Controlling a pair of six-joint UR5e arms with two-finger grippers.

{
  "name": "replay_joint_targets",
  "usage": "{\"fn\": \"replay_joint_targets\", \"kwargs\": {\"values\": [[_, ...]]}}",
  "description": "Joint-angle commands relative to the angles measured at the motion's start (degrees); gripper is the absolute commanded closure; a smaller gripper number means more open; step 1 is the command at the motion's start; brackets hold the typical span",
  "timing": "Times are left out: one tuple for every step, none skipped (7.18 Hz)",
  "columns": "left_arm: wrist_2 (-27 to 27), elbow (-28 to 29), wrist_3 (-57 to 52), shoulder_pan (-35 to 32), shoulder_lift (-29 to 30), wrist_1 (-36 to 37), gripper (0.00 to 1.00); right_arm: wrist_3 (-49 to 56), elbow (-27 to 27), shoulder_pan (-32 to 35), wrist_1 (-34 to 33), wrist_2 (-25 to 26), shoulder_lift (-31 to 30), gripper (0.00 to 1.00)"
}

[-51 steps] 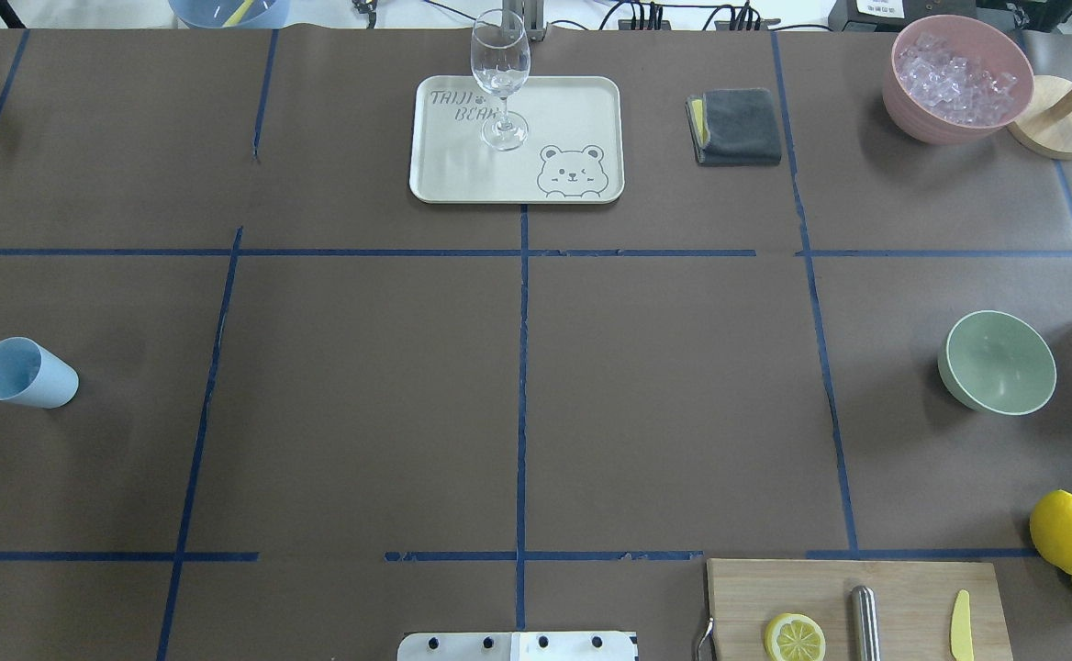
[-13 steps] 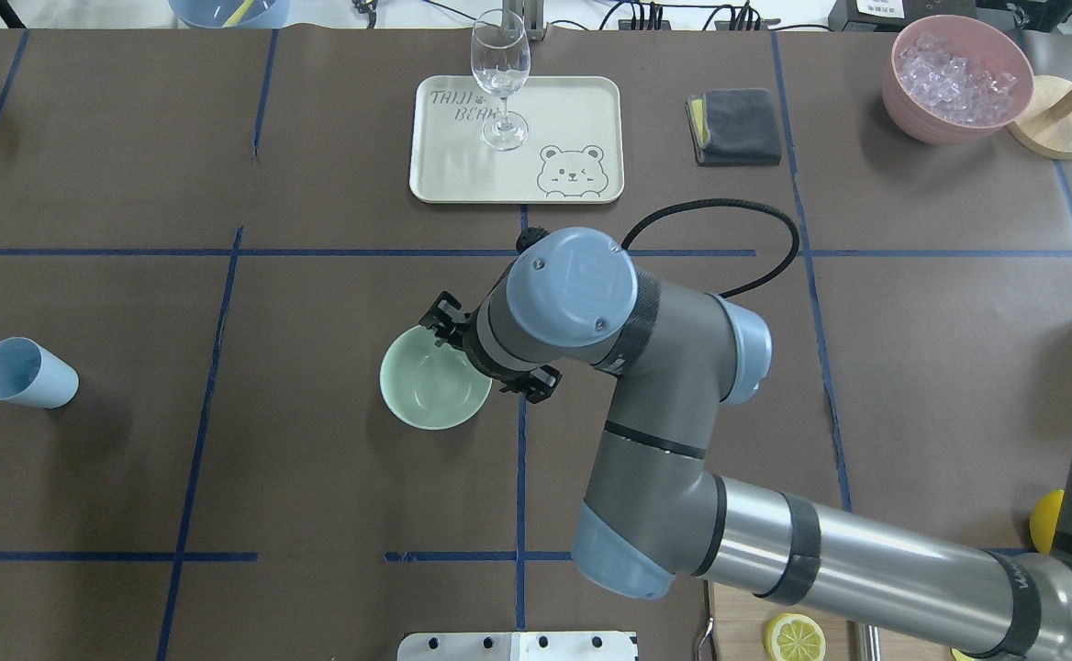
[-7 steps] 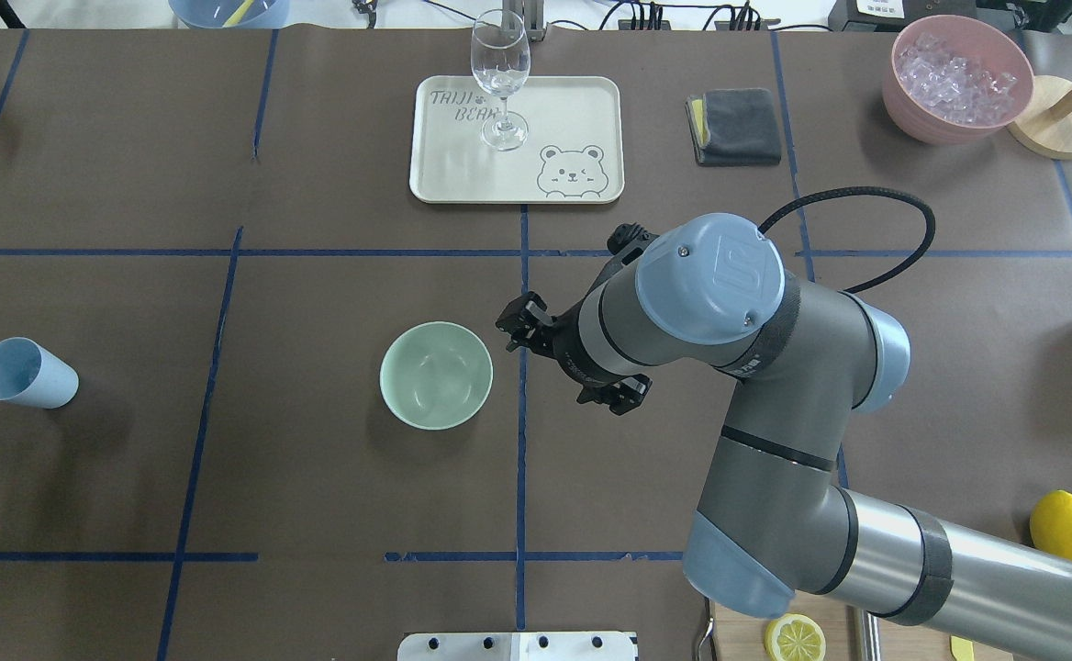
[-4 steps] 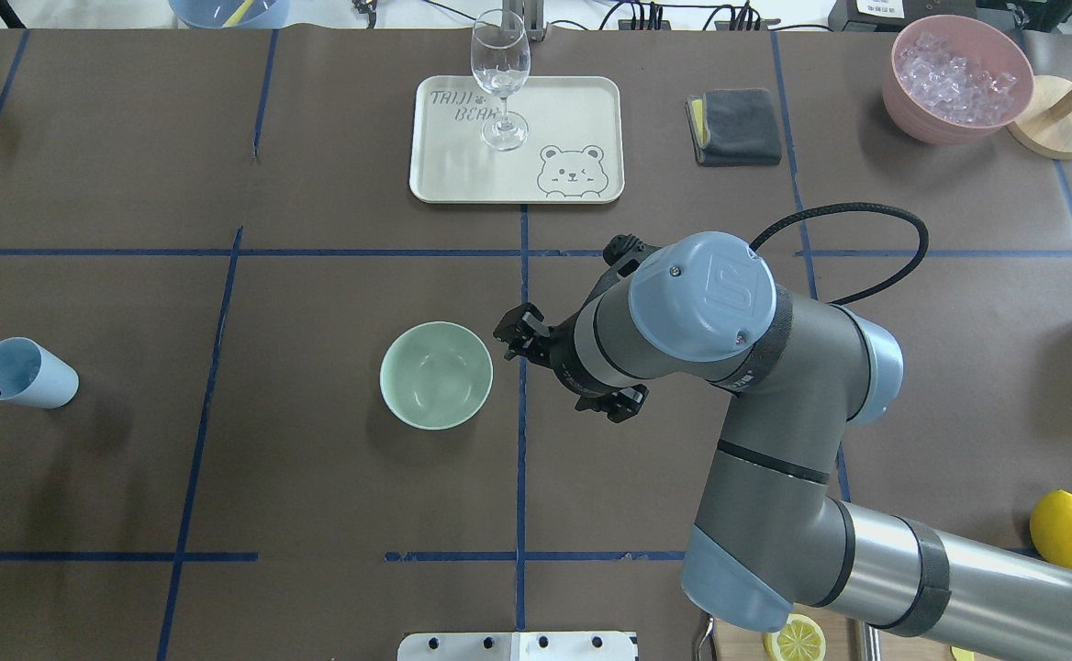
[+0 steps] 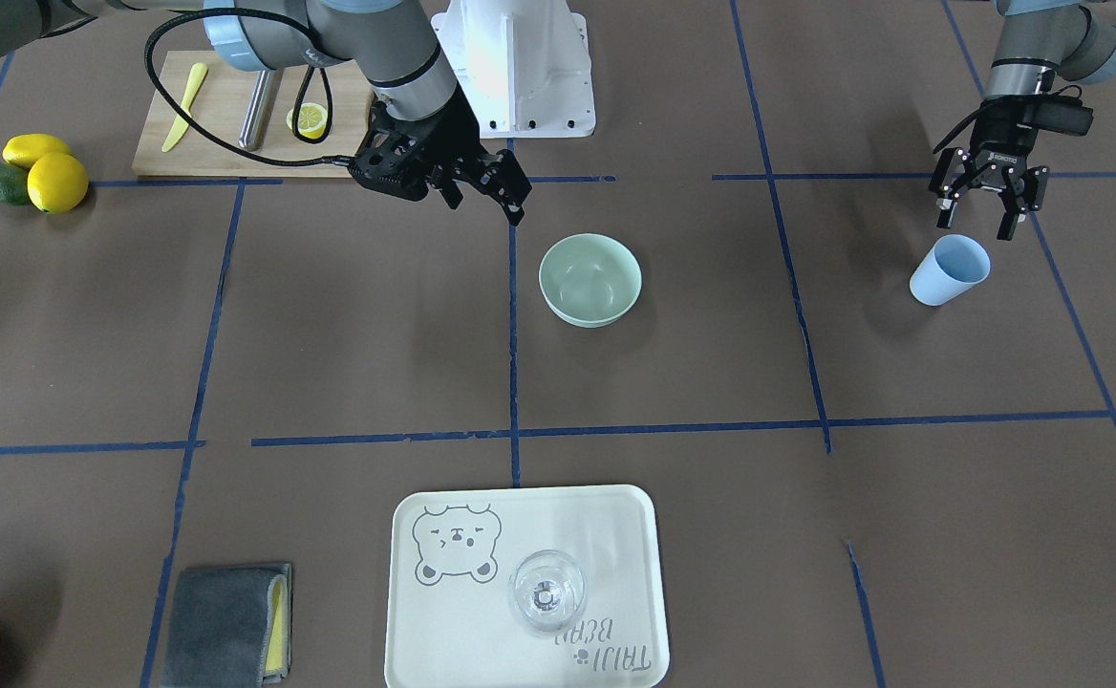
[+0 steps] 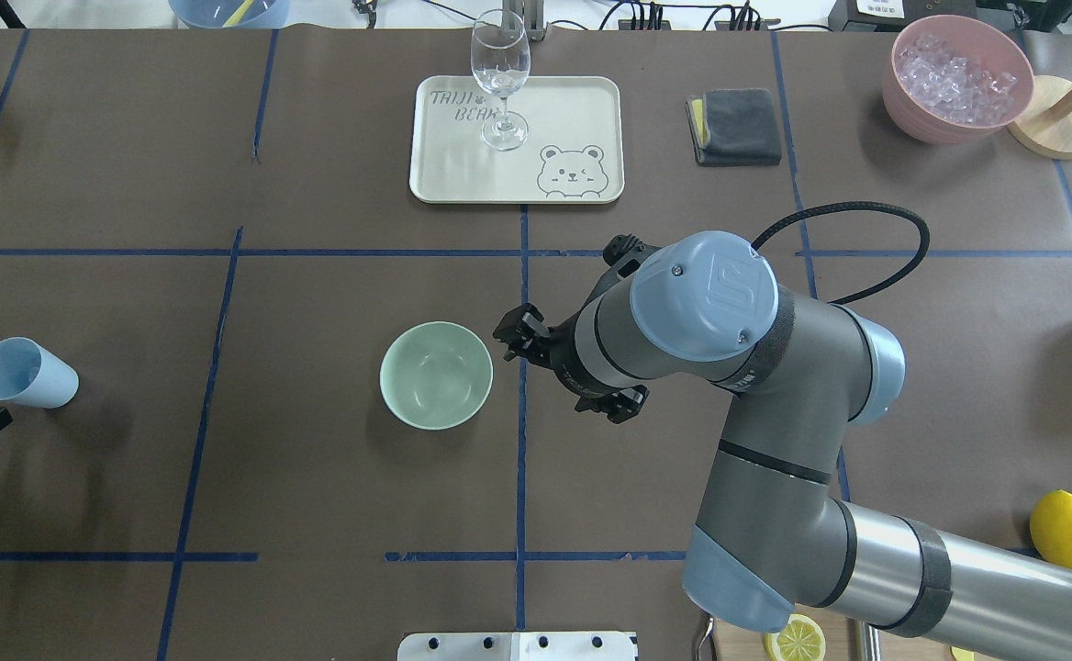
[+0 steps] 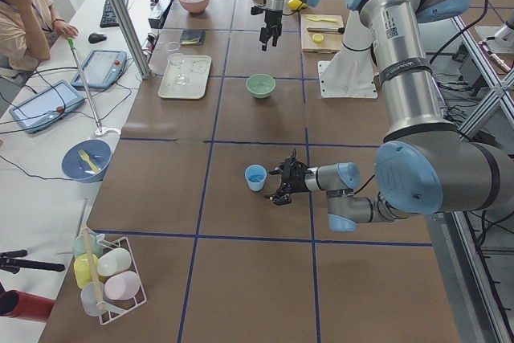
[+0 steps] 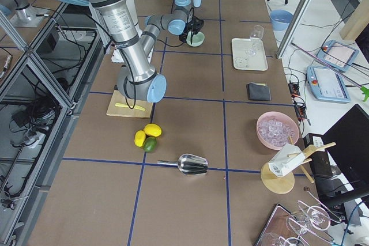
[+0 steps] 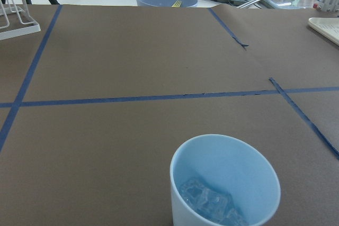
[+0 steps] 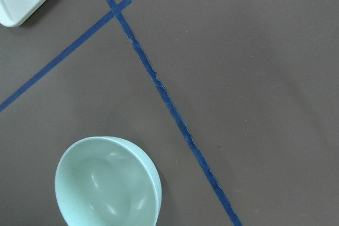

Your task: Pour ice into bowl

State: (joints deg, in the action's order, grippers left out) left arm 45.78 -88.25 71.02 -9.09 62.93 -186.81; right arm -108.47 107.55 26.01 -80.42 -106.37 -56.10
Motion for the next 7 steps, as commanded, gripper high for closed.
{"fn": "replay_joint_targets", "kwargs": {"values": [[-4.7,0.8,2.3,2.8,2.4,1.5,0.01,0.0,-0.1,0.0,0.0,-0.2,-0.1,0.00],[-8.8,1.6,2.2,3.5,4.2,4.0,0.01,0.0,-0.1,0.0,0.0,-0.1,-0.5,0.00],[-12.4,4.1,2.0,3.5,5.9,4.3,0.01,0.0,-0.1,0.0,0.1,0.0,-0.6,0.00],[-15.7,6.9,1.3,3.6,8.8,4.3,0.01,0.0,-0.1,-0.1,0.1,0.0,-0.6,0.00],[-17.2,8.8,1.3,3.6,11.6,4.3,0.01,0.0,-0.1,-0.1,0.1,0.1,-0.6,0.00],[-18.0,10.3,1.2,3.6,13.3,4.3,0.02,0.0,-0.1,-0.2,0.1,0.3,-0.8,0.00],[-18.2,10.3,0.7,3.6,13.1,4.3,0.04,-0.1,-0.1,-0.2,0.1,0.3,-0.9,0.00]]}}
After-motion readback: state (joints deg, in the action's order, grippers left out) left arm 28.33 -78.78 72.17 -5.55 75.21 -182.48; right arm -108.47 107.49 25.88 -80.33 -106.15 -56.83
